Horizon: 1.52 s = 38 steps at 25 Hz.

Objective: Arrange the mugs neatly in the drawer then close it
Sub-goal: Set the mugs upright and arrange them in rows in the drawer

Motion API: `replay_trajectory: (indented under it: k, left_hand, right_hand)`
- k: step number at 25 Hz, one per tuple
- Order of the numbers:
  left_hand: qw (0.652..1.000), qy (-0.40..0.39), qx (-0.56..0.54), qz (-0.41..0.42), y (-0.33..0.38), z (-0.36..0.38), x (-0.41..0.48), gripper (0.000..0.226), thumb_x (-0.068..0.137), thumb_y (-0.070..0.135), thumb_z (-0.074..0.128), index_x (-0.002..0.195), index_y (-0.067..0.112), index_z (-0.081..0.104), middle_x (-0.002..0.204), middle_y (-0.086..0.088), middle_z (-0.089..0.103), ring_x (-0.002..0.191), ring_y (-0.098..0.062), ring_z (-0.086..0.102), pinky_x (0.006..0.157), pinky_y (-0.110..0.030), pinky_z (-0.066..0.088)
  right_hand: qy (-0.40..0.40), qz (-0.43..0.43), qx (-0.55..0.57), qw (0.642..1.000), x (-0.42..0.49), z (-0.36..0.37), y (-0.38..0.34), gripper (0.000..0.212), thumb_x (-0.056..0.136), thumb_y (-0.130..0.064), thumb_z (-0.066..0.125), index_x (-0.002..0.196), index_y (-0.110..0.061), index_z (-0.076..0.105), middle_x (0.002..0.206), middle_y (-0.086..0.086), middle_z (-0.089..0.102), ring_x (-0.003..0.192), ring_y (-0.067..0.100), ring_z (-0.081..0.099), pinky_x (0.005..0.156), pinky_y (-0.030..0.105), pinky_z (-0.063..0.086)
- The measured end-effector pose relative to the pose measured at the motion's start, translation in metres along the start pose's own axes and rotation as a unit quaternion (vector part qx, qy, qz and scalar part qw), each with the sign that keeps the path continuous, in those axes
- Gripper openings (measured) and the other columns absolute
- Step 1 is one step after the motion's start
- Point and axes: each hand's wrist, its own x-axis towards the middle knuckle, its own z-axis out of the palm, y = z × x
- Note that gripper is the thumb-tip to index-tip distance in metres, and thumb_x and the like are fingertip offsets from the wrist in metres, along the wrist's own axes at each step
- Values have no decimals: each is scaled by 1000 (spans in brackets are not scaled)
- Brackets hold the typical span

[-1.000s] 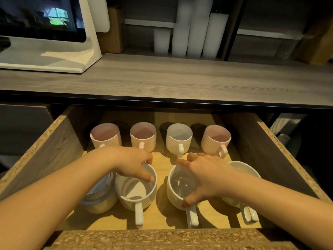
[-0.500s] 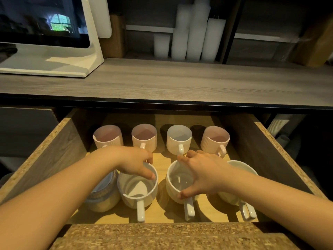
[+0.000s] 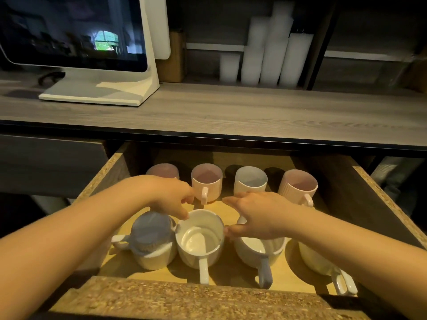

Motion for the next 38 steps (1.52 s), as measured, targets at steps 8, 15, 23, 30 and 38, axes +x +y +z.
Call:
replay_trajectory:
  k: [8,15,23,30,38]
  left_hand:
    - [992,-104,-46,-47,-38,28,-9,87,71,41,77,142,27,28,145,1,40,127,-23,44,102,-35,44]
    - [997,-77,-4,-26,-41,40,-1,81,66,43,79,131,27,35,131,-1,50,114,-22,52,96,-38,50]
    - [965,52,-255,19,-81,10,-35,59,73,36,76,120,32,41,114,8,49,103,-12,51,85,-23,50]
    - [850,110,-503,109,-95,-1,-51,104,22,73,78,115,31,56,110,4,65,100,-14,66,70,-24,57]
    - [793,64,-588,145,-91,5,-46,90,21,66,83,103,37,59,92,9,72,84,-8,72,64,-24,58]
  right_hand:
    - [-12,-70,-42,997,57,-2,-38,51,91,-46,48,133,-18,45,118,6,62,105,24,61,80,35,54]
    - [-28,-34,56,997,64,0,-28,46,91,-46,49,129,-21,52,121,3,63,106,20,61,87,35,55]
    - [-3,-18,201,979,57,-7,-9,49,89,-38,58,134,-24,46,129,2,58,110,17,59,91,29,52]
    - [72,-102,378,918,52,-6,-24,104,72,-30,79,145,-39,6,150,-11,31,129,2,33,105,26,31]
    - [219,-156,365,891,49,-4,-32,98,63,-36,82,134,-48,15,140,-14,34,122,4,44,97,13,43]
